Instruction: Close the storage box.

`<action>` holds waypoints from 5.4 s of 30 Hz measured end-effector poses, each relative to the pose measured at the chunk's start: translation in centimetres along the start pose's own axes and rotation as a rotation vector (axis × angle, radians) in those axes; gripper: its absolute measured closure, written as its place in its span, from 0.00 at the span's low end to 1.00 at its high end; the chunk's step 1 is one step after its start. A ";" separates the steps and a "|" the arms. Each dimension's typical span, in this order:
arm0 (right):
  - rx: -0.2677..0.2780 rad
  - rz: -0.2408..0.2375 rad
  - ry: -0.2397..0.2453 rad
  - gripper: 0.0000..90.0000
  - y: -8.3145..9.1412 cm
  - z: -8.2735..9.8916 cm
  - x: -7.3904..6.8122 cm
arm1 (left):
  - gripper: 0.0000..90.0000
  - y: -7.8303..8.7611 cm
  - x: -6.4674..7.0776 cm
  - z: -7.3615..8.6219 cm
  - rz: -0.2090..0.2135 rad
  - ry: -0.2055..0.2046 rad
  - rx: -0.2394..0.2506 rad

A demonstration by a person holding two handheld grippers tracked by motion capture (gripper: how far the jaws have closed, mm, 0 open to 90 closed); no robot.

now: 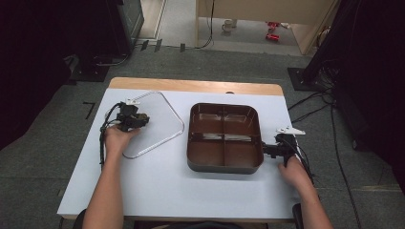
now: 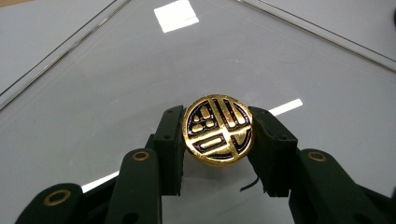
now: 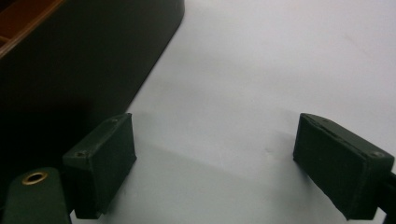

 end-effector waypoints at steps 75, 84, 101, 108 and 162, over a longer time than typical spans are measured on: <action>0.000 0.000 0.000 0.14 0.0 0.0 0.0 | 0.66 3.4 16.1 -8.8 0.383 -0.190 0.113; -0.001 0.000 -0.001 0.14 0.0 0.0 0.0 | 0.66 1.8 19.5 -9.3 0.448 -0.243 0.101; -0.002 0.000 0.001 0.14 0.0 0.0 0.0 | 0.66 -0.5 24.4 -8.8 0.540 -0.327 0.055; -0.001 0.000 -0.001 0.14 0.0 0.0 0.0 | 0.66 -1.7 26.0 -8.1 0.559 -0.310 0.019; -0.001 0.000 -0.001 0.14 0.0 0.0 0.0 | 0.66 -2.1 27.7 -7.4 0.580 -0.249 -0.033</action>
Point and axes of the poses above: each handheld gripper's, and its own axes: y roughly backward along the jaws, z roughly out of its underside, x roughly to its right, the point moved 7 cm from there along -y, roughly forward along the jaws, and after that the axes turned 12 degrees about x, right-handed, at the moved point
